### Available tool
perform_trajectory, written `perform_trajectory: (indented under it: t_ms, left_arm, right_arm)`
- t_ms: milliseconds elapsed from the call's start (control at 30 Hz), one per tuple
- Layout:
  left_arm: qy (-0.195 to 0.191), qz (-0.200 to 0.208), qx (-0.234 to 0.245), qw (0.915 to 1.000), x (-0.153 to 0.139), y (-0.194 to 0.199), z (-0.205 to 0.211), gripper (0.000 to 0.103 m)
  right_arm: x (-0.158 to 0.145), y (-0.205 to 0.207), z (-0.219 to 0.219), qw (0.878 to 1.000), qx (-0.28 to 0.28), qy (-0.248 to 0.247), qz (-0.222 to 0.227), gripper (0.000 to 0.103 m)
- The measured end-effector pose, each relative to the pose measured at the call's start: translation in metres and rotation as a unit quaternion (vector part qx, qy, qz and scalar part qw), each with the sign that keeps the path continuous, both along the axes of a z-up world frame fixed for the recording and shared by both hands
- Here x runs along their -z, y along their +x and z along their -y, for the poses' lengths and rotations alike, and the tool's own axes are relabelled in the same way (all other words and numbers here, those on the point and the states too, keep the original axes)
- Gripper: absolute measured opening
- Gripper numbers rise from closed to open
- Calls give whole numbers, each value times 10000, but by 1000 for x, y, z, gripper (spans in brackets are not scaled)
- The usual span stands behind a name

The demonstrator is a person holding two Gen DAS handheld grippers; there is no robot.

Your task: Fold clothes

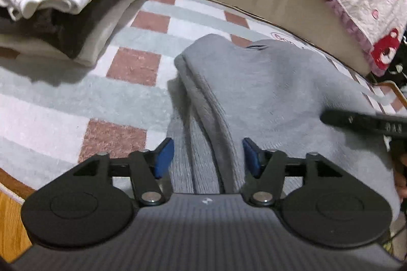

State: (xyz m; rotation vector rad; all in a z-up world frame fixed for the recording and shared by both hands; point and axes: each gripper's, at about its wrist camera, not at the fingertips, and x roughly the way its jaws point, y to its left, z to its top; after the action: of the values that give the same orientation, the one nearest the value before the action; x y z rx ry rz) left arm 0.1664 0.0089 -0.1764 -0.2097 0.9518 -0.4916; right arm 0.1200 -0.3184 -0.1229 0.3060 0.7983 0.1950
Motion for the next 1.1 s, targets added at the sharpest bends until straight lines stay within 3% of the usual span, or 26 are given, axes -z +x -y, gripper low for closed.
perform_trajectory:
  t_ms: [200, 300, 333, 367, 400, 433, 500, 567, 633, 700, 867, 1100]
  left_arm:
    - [-435, -782, -149, 9959, 25, 8, -7, 81]
    - [-536, -840, -214, 9948, 30, 9, -5, 87]
    - [-567, -855, -235, 9944, 31, 10, -4, 87]
    - [-526, -803, -127, 9953, 30, 9, 0, 79]
    - [-562, -712, 20, 9959, 28, 8, 3, 51]
    - [-611, -616, 169, 9961, 26, 7, 7, 45]
    - [-357, -297, 321, 9984, 16, 0, 16, 33]
    - [47, 82, 490, 9988, 5, -10, 28, 28]
    - [612, 552, 702, 9941, -7, -22, 46, 26]
    - [869, 879, 802, 9891, -20, -28, 55, 23]
    - [699, 1473, 627, 9846, -64, -34, 40, 20]
    - [240, 1738, 93, 9844, -109, -27, -8, 19]
  right_arm:
    - [6, -2, 11, 9994, -68, 295, -183, 67]
    - [10, -1, 14, 9988, -83, 417, -232, 69]
    - [11, 1, 14, 9986, -79, 463, -247, 69]
    - [13, 2, 16, 9982, -71, 542, -264, 71]
    - [15, 2, 18, 9976, -63, 633, -282, 73]
    - [19, 3, 20, 9969, -50, 726, -300, 75]
    - [25, 4, 24, 9953, -23, 912, -334, 81]
    - [33, 7, 27, 9931, 41, 1098, -411, 82]
    - [32, 8, 25, 9934, 21, 1106, -293, 71]
    - [20, 6, 19, 9949, -75, 1002, -18, 64]
    - [-30, 5, -7, 9950, -387, 728, 570, 61]
    - [-98, 20, -40, 9836, -794, 875, 1364, 60]
